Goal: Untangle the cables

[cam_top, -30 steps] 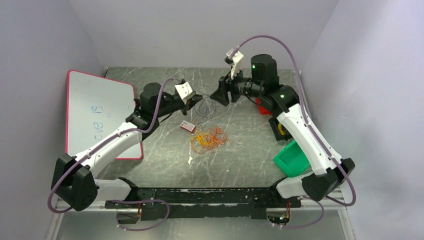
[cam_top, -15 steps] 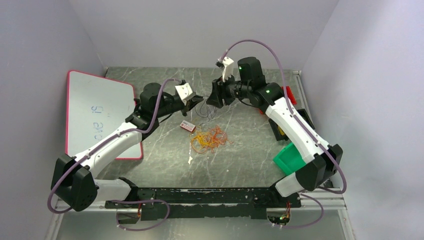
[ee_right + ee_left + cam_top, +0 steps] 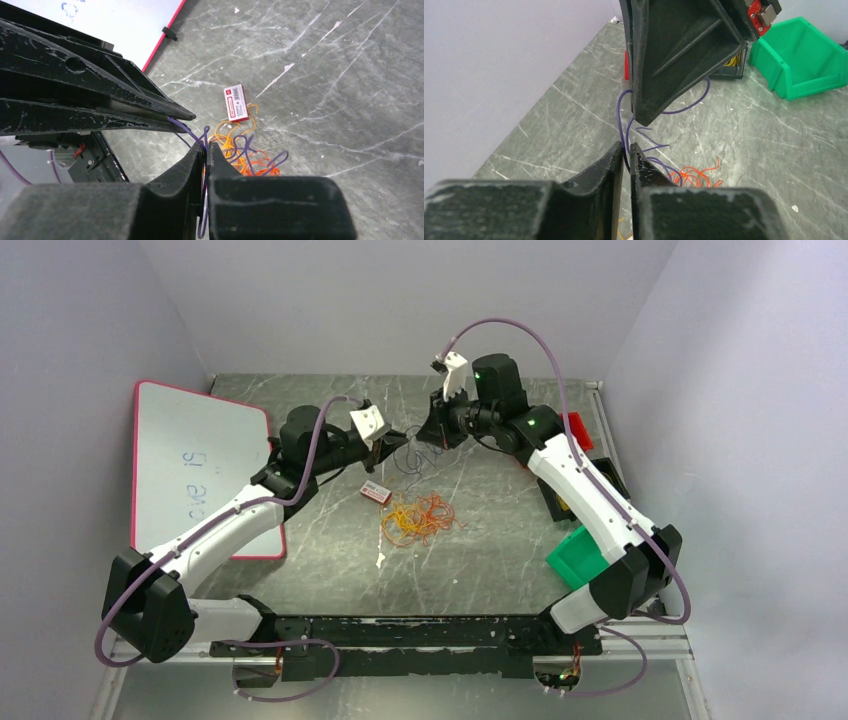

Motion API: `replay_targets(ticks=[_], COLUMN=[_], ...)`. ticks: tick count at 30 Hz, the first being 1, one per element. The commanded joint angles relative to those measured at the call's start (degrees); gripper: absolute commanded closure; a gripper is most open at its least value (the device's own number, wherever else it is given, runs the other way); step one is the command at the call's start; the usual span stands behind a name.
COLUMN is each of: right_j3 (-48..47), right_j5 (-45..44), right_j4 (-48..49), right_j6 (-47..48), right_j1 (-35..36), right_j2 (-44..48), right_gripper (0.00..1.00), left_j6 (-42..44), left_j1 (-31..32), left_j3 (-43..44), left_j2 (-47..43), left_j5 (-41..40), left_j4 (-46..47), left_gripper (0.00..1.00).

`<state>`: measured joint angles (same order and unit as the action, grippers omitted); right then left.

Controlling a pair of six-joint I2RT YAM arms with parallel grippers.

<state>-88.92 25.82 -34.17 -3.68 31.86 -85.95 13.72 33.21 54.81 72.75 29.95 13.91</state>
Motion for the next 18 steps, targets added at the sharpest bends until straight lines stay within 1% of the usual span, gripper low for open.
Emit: replay_targets(ticks=[1, 3, 5, 7, 10, 13, 15, 18], right_j3=[1.45, 2.37, 2.92, 2.55, 1.87, 1.82, 2.19, 3.20], right_j5=[-2.33, -4.26, -6.98, -12.67, -20.28, -26.01, -27.92, -31.19], right_j4=[4.17, 5.39, 6.09, 5.25, 3.73, 2.32, 1.57, 1.45], right_j6=[-2.32, -3.26, -4.22, -5.35, -6.59, -8.16, -9.84, -11.62], right_j1=[0.14, 0.14, 0.15, 0.01, -0.47, -3.08, -8.26, -13.76], right_j2=[2.90, 4.02, 5.18, 6.08, 7.78, 9.48, 10.64, 12.04], right_gripper=[0.98, 1.00, 1.00, 1.00, 1.00, 1.00, 1.00, 1.00], left_j6=[-1.65, -2.65, -3.66, -4.89, -5.49, -6.06, -6.87, -9.52], left_j1=[0.18, 0.19, 0.12, 0.17, 0.17, 0.17, 0.16, 0.17], left_j3=[1.08, 1.03, 0.71, 0.49, 0.73, 1.02, 1.72, 3.51], left_j2=[-0.78, -0.68, -0.81, -0.86, -0.69, -0.15, 0.62, 2.29], left_j5=[2.11, 1.62, 0.44, -1.21, -3.50, -4.88, -5.43, -8.13], left_j4=[1.91, 2.64, 3.75, 4.43, 4.08, 3.36, 1.95, -0.27], left_gripper=[0.79, 0.65, 0.54, 0.47, 0.42, 0.40, 0.40, 0.38])
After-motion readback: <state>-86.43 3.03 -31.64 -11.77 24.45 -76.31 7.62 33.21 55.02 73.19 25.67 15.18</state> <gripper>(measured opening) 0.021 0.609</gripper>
